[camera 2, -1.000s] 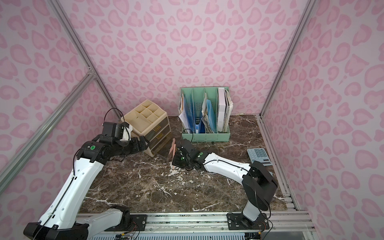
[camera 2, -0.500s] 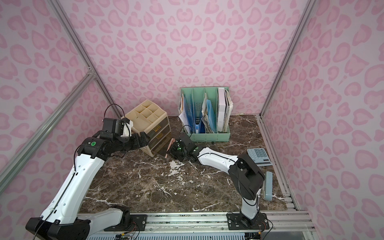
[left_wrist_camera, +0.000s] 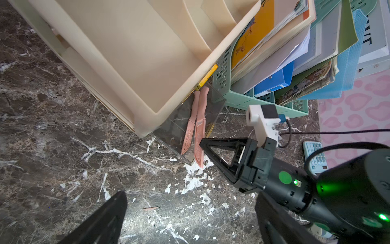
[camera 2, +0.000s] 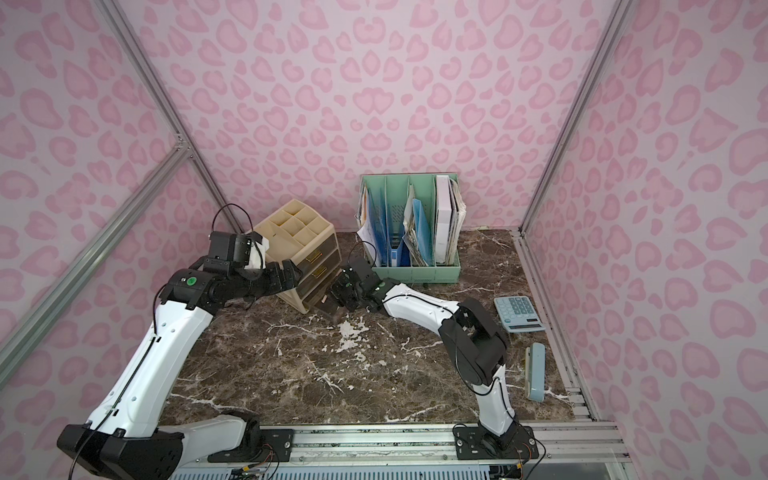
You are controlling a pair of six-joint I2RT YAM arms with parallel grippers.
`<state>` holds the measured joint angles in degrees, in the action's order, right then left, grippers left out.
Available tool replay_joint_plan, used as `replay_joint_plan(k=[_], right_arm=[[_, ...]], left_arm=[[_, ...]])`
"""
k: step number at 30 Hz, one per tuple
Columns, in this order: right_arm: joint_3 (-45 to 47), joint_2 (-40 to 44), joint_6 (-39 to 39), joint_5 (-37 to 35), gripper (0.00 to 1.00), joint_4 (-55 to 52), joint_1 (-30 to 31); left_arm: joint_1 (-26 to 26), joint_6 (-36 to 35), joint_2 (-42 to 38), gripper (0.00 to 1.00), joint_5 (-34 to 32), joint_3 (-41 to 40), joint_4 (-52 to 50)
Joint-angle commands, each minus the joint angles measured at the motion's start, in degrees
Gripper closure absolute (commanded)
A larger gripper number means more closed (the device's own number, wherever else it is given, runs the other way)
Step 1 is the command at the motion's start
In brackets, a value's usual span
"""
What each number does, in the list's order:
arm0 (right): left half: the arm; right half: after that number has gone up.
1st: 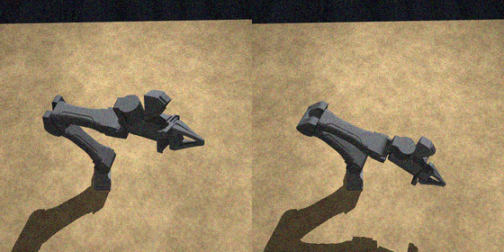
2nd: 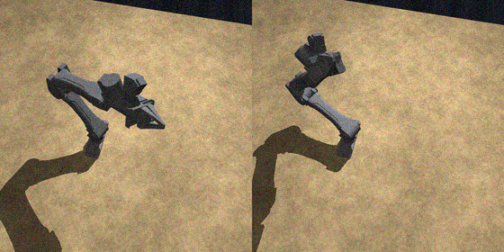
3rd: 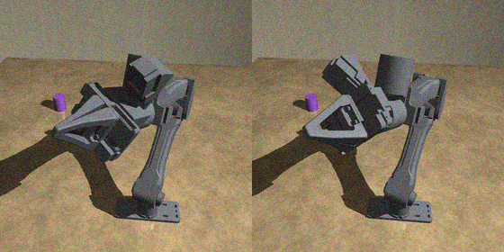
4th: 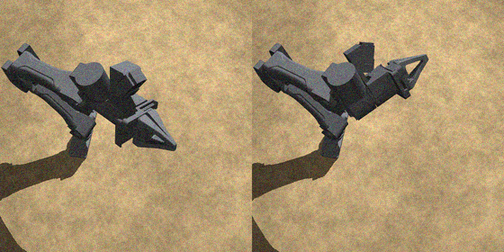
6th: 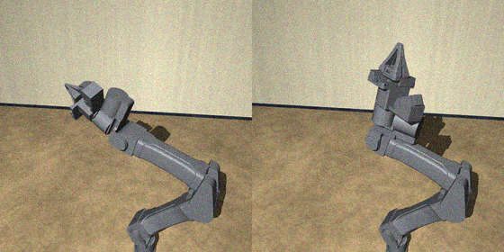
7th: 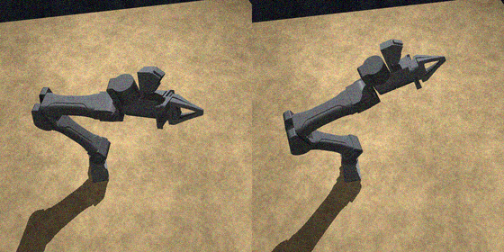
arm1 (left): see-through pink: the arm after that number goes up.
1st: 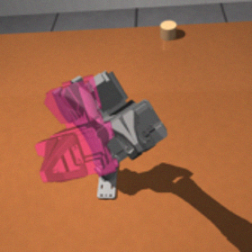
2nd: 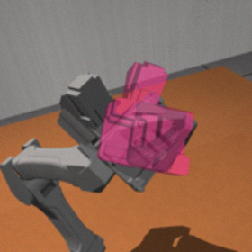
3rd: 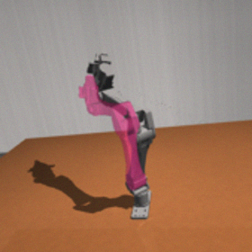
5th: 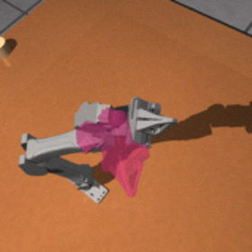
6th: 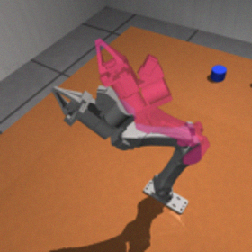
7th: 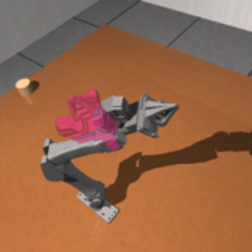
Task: Place the fruit knives into the drawer by color
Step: Place the fruit knife in the drawer.
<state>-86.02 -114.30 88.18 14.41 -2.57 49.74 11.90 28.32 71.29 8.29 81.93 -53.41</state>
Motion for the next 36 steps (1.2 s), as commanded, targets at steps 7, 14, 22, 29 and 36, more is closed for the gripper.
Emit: replay_joint_plan(k=[7,14,22,29,36], right_arm=[[-3.1,-4.6,1.0,0.9,0.99,-1.2,-0.8],[-6.8,-7.3,-0.6,2.1,0.75,-2.6,-1.7],[-7.7,-7.5,-1.7,2.7,0.66,-2.4,-1.9],[-9.2,-4.5,-7.8,3.6,0.69,-5.0,-1.9],[-1.8,3.9,-16.2,3.8,0.78,-6.8,-2.3]], left_arm=[[-0.1,-0.8,0.7,0.04,0.1,0.7,0.8],[-0.1,-1.4,1.5,0.04,-0.4,2.3,0.7],[-0.1,-1.5,3.4,0.04,-1.9,6.6,-0.1],[-0.4,0.2,7.9,0.04,-8.2,13.8,-4.3],[-2.4,4.8,12.0,0.09,-10.8,18.0,-7.9]])
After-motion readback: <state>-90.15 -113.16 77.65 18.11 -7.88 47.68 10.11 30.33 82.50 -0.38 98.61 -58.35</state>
